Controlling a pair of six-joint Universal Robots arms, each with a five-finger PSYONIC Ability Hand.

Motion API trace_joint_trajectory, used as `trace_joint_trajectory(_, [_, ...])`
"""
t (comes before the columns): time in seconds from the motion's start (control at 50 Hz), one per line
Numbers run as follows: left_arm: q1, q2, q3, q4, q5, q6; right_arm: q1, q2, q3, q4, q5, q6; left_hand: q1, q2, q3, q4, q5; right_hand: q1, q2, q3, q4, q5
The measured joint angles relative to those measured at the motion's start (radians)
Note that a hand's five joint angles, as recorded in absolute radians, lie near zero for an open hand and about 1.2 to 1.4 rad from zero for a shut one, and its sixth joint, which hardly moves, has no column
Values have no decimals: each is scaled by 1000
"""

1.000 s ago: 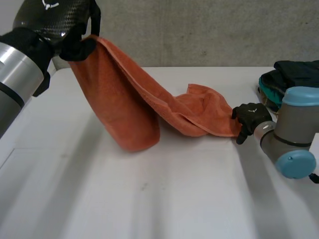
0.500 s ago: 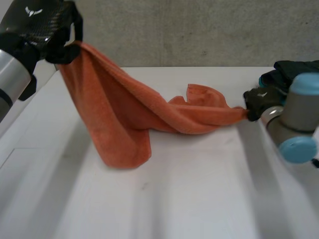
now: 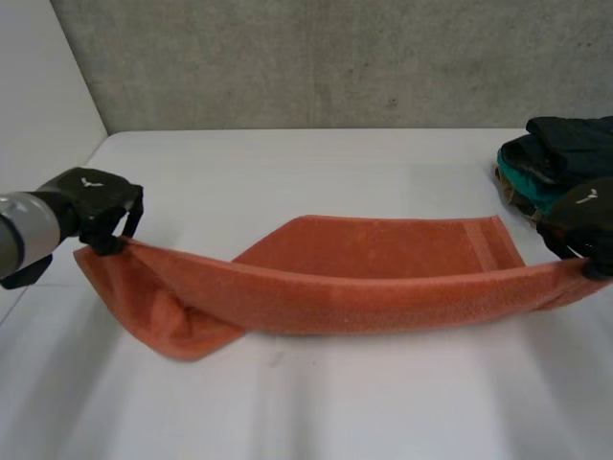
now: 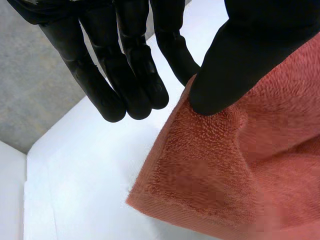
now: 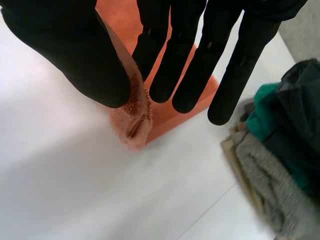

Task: Fold the laundry.

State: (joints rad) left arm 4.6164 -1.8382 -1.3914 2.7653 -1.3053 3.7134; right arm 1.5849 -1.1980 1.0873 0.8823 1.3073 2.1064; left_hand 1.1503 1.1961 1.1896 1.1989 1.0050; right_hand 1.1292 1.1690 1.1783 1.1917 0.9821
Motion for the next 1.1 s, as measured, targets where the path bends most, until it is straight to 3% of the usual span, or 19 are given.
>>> trace_joint_trajectory(0.12, [-20,-130,262,92,-30,17,57,149,-268,-239,47,51,0,0,1,0,0,0,0,5,1,0])
trace_joint_trajectory(0.26, [-44,-188,596,444,-73,-133,90,253,-603,-707,143,317,0,0,1,0,0,0,0,5,2,0])
trace_joint_trajectory(0.28, [-47,-181,621,540,-84,-186,91,252,-643,-893,172,433,0,0,1,0,0,0,0,5,2,4])
trace_joint_trajectory(0.38, [-41,-145,586,794,-117,-318,82,195,-568,-1163,194,573,0,0,1,1,0,0,0,5,2,20])
trace_joint_trajectory(0.44, [-34,-132,531,846,-125,-343,76,165,-494,-1221,185,592,0,0,1,0,0,0,0,5,2,20])
trace_joint_trajectory(0.58, [-16,-127,396,835,-112,-340,74,151,-370,-1211,145,585,0,0,1,0,0,0,0,5,2,20])
trace_joint_trajectory(0.78, [3,-167,148,814,-25,-313,87,217,-210,-1038,93,564,0,0,1,0,1,0,0,5,2,31])
trace_joint_trajectory(0.94, [20,-189,-82,790,5,-247,90,261,17,-940,86,462,0,0,1,0,1,0,0,5,2,33])
trace_joint_trajectory(1.04, [64,-114,-292,650,28,-154,61,203,201,-828,93,310,0,0,1,0,1,0,0,5,2,33])
trace_joint_trajectory(1.08, [84,-64,-360,562,42,-103,39,151,265,-746,99,236,0,0,1,0,1,0,0,5,2,33])
trace_joint_trajectory(1.1, [104,-6,-421,455,56,-41,19,102,310,-660,103,172,0,0,1,0,1,0,0,5,2,33])
